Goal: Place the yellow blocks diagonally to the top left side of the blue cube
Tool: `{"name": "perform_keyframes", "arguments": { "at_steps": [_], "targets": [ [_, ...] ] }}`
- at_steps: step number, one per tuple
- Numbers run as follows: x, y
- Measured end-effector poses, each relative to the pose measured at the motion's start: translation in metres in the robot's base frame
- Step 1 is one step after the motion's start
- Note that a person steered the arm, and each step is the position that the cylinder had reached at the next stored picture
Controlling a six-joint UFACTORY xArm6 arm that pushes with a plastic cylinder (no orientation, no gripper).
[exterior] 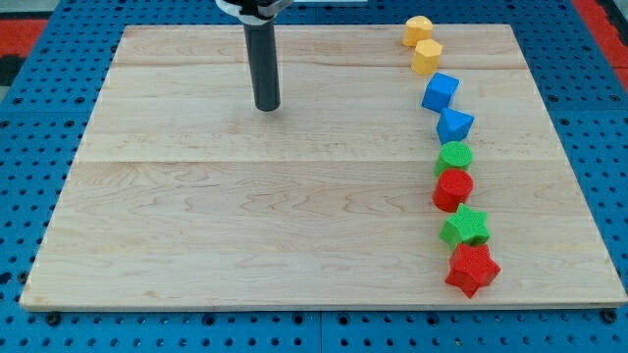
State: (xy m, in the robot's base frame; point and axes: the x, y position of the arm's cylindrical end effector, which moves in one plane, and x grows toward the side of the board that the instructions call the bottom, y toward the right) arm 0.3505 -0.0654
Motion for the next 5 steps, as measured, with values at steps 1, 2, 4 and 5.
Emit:
{"name": "perform_keyframes", "arguments": {
  "at_steps": [1, 2, 4, 5],
  "targets": [
    [-0.011, 0.055],
    [-0.076, 0.125],
    [-0.158, 0.17],
    [-0.159, 0.17]
  ]
}}
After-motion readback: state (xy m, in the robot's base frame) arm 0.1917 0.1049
